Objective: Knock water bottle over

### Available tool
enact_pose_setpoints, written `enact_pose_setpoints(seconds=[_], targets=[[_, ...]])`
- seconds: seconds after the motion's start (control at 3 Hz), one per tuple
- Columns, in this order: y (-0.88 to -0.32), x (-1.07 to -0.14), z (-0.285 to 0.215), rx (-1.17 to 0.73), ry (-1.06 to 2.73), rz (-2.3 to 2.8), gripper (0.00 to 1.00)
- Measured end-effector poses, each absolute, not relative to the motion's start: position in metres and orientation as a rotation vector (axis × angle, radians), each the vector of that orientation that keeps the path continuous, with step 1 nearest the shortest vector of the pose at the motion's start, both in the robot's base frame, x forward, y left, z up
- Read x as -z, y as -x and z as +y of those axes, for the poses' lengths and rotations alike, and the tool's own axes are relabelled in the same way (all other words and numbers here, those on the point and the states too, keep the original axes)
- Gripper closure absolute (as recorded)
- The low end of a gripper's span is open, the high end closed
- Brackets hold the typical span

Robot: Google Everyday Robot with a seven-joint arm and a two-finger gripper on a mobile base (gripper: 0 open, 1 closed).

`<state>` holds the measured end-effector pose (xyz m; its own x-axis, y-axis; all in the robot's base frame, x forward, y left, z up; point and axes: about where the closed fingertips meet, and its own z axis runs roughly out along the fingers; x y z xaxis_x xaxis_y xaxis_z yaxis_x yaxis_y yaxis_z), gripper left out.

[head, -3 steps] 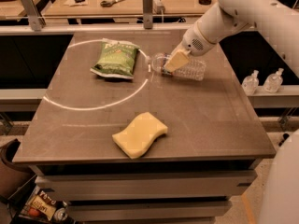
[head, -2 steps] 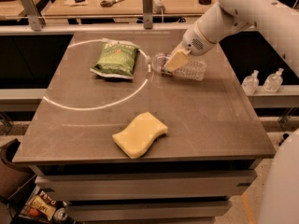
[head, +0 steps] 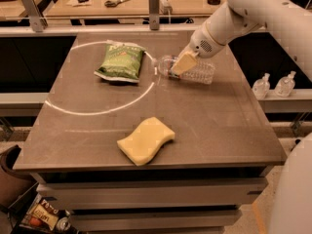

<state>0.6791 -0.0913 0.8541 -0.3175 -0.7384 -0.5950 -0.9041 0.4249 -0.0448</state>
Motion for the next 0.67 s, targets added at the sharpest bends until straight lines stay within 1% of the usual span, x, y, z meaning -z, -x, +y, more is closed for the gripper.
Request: enact_pose_setpoints(seconds=[0.33, 0.67], targets=[[-0.6793, -0.8517, -0.0892, -0.408, 1.387, 2.144, 0.16], [-0.6793, -0.8493, -0.0872, -0.412, 1.391, 2.145, 0.0]])
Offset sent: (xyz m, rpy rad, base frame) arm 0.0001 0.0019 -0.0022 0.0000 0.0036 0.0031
